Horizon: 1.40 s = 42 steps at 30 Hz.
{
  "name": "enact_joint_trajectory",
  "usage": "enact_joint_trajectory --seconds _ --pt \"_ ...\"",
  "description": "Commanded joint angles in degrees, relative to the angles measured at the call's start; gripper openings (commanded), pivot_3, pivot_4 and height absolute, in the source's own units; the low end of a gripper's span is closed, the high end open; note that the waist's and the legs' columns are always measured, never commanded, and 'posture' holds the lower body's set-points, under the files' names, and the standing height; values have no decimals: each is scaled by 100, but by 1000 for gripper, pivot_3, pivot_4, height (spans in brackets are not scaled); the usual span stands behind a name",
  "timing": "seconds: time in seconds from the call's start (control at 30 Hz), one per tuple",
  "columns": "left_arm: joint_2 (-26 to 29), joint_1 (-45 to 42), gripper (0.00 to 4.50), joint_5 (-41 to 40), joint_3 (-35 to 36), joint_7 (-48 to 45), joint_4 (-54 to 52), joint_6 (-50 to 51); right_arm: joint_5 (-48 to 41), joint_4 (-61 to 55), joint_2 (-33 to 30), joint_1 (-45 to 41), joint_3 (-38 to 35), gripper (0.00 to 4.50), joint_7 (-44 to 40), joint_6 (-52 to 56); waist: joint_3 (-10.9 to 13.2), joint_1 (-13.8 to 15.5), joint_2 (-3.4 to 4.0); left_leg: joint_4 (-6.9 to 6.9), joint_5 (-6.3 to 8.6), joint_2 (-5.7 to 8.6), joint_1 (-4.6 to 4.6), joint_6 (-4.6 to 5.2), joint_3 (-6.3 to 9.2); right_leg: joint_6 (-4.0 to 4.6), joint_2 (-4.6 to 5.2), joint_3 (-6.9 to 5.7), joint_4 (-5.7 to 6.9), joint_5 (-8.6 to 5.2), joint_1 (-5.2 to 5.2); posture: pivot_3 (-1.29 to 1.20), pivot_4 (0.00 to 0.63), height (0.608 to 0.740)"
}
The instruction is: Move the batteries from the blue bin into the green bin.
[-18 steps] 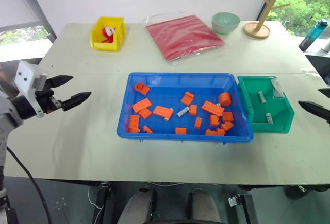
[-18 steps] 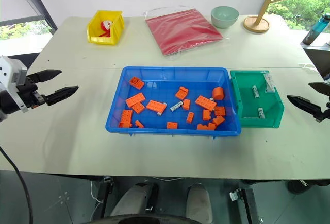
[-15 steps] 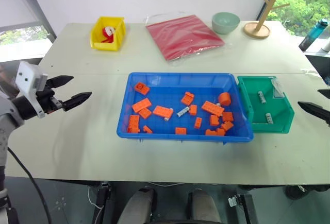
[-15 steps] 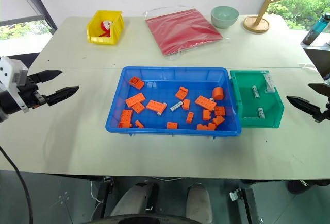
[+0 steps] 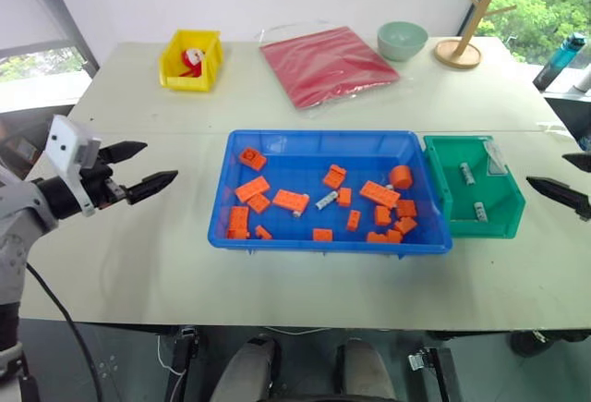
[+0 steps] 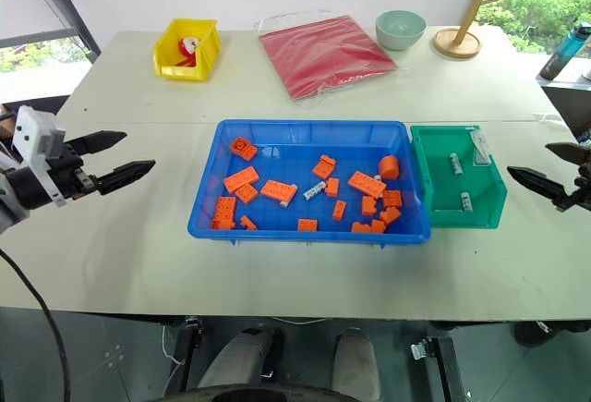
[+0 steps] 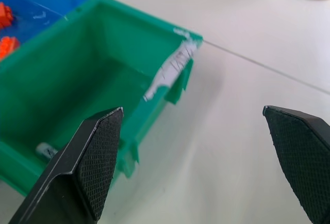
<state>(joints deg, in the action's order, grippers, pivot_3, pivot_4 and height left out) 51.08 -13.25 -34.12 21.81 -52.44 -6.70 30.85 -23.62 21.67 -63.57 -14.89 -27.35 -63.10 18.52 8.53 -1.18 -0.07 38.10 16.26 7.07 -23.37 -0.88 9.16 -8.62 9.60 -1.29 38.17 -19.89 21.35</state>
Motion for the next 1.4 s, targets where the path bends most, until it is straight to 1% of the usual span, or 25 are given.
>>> enact_joint_trajectory --seconds 0.03,0.17,0.27,0.4,0.43,0.53,0.67,0.83,0.93,1.07,1.13,1.4 --pt "62 -437 4500 -301 77 -40 -111 192 -221 -1015 -113 -441 237 4471 38 322 0 -1 0 1 0 0 -1 0 1 0 -1 0 1 0 1 0 150 717" --pt "182 -807 4500 -460 -171 -399 -149 363 -391 -2029 199 -1590 1223 4471 243 1152 1 -38 1 0 0 0 -1 0 -1 0 0 0 0 0 2 0 150 717" --pt "307 -956 4500 -535 -380 -753 -289 445 -232 -2427 694 -2505 2117 4471 464 1723 3 -104 -2 -2 0 -3 -2 0 3 0 -2 -2 1 0 3 0 150 717" --pt "537 -990 4500 -569 -651 -1350 -531 414 127 -2531 1558 -3513 3241 4471 750 2335 6 -132 -7 -3 0 0 -10 0 11 0 -1 -3 1 0 7 0 150 717" --pt "576 -992 4500 -547 -706 -1450 -561 384 190 -2497 1719 -3671 3416 4471 791 2464 6 -137 -7 -3 0 0 -13 0 12 0 0 -3 1 0 9 0 150 717" --pt "714 -968 4500 -477 -927 -1831 -704 278 391 -2353 2482 -4042 4074 4471 910 2725 7 -142 -6 -4 0 1 -14 0 14 0 -2 -3 6 0 13 0 150 717" --pt "805 -999 4500 -387 -1136 -2173 -729 148 743 -2411 3233 -4166 4905 4471 1054 2966 7 -137 -6 -1 0 4 -14 -1 25 0 -3 -3 14 0 13 0 150 717" --pt "861 -987 4500 -343 -1243 -2427 -817 82 1131 -2133 4018 -4189 5444 4471 1469 3220 7 -151 -6 -1 0 7 -15 -1 29 0 -4 -3 25 0 18 0 150 717" --pt "835 -994 4500 -323 -1233 -2413 -868 88 1407 -1866 4229 -4088 5728 4471 1580 3105 6 -149 -7 0 0 9 -15 -1 32 0 -3 -3 44 0 20 0 150 717" --pt "801 -992 4500 -323 -1219 -2347 -904 103 1638 -1487 4448 -4040 5809 4471 1700 3049 6 -161 -7 2 -1 10 -15 -1 35 0 -4 -3 62 0 27 0 150 717" --pt "799 -977 4500 -314 -1229 -2341 -912 96 1756 -1318 4516 -4036 5854 4471 1729 2977 6 -175 -7 2 -1 14 -15 -1 35 1 0 1 87 0 38 0 150 717" --pt "740 -1261 4500 -246 -1390 -2300 -763 108 2149 -873 4680 -3951 6039 4471 1660 2665 6 -287 -7 -1 -1 14 -15 -2 40 1 -2 2 96 0 46 0 150 717"
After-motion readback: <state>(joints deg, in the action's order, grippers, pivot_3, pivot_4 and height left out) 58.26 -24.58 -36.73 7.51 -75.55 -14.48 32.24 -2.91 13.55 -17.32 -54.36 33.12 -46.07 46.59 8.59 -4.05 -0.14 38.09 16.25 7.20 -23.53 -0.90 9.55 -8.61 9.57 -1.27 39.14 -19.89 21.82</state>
